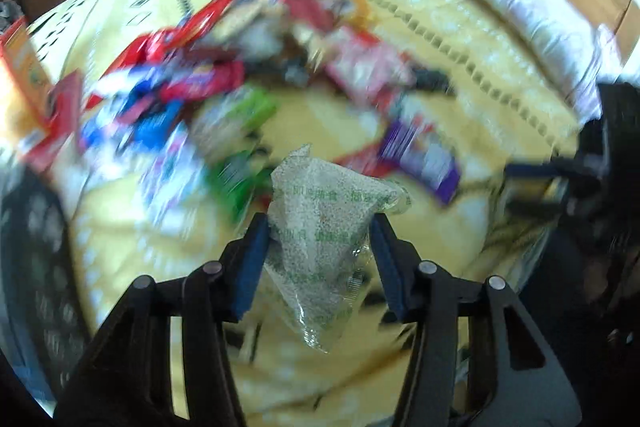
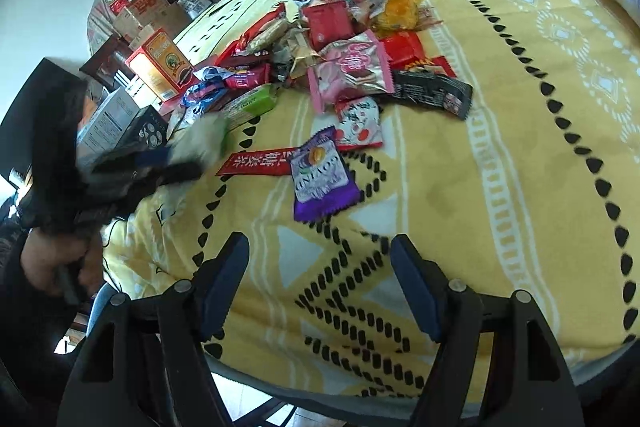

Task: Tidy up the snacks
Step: 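Grasp the purple snack packet with the right tool while the left tool grasps the clear seed bag, then carry the purple packet and clear seed bag over the glass bowl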

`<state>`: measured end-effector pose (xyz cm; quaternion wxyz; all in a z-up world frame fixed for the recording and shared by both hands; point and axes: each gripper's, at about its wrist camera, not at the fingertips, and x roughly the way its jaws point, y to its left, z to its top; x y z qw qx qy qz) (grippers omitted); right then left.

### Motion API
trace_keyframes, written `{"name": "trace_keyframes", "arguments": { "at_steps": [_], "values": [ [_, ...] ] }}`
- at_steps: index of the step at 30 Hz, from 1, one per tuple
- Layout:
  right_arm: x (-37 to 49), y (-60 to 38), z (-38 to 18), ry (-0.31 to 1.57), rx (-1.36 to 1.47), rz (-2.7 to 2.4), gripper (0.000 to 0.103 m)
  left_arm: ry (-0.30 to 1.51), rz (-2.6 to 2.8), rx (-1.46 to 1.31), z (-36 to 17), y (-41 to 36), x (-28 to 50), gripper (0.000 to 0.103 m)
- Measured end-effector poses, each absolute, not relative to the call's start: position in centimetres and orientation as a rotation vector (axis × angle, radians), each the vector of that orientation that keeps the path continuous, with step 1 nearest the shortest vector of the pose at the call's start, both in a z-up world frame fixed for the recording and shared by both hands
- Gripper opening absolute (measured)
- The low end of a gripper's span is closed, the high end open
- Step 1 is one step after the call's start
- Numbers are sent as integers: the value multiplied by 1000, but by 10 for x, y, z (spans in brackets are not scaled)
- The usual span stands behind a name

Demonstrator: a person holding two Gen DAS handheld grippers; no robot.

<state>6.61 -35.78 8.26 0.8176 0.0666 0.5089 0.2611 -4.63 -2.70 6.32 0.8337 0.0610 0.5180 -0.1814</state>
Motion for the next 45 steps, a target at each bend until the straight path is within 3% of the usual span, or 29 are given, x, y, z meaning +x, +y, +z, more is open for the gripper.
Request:
{"name": "trace_keyframes", "arguments": {
  "at_steps": [2, 6, 13, 15, 17, 20, 22, 24, 25, 27, 28, 45],
  "values": [
    [72, -349, 79, 1089, 115, 571, 77, 1147, -354, 169, 47, -20, -50, 54],
    [92, -329, 72, 1096, 49, 590, 77, 1119, -366, 181, 41, -21, -57, 70],
    [129, -310, 58, 1120, -32, 569, 77, 1095, -330, 171, 32, -29, -44, 83],
    [133, -305, 52, 1139, -53, 566, 75, 1098, -321, 140, 28, -25, -46, 86],
    [131, -301, 48, 1149, -72, 565, 65, 1095, -316, 119, 28, -15, -52, 86],
    [123, -297, 43, 1144, -91, 551, 59, 1083, -312, 113, 25, -16, -55, 84],
    [118, -294, 42, 1132, -119, 541, 55, 1076, -305, 121, 24, -17, -58, 65],
    [113, -293, 43, 1106, -159, 526, 48, 1082, -309, 83, 26, -13, -59, 56],
    [112, -293, 43, 1100, -160, 527, 37, 1084, -315, 67, 28, -11, -60, 45],
    [109, -296, 48, 1084, -142, 529, 31, 1079, -332, 31, 35, -7, -62, 37],
    [107, -298, 52, 1072, -136, 531, 27, 1070, -330, 29, 39, -6, -63, 36],
    [96, -284, 160, 886, 49, 654, 27, 812, -212, -87, 160, 56, -77, 36]
  ]
}}
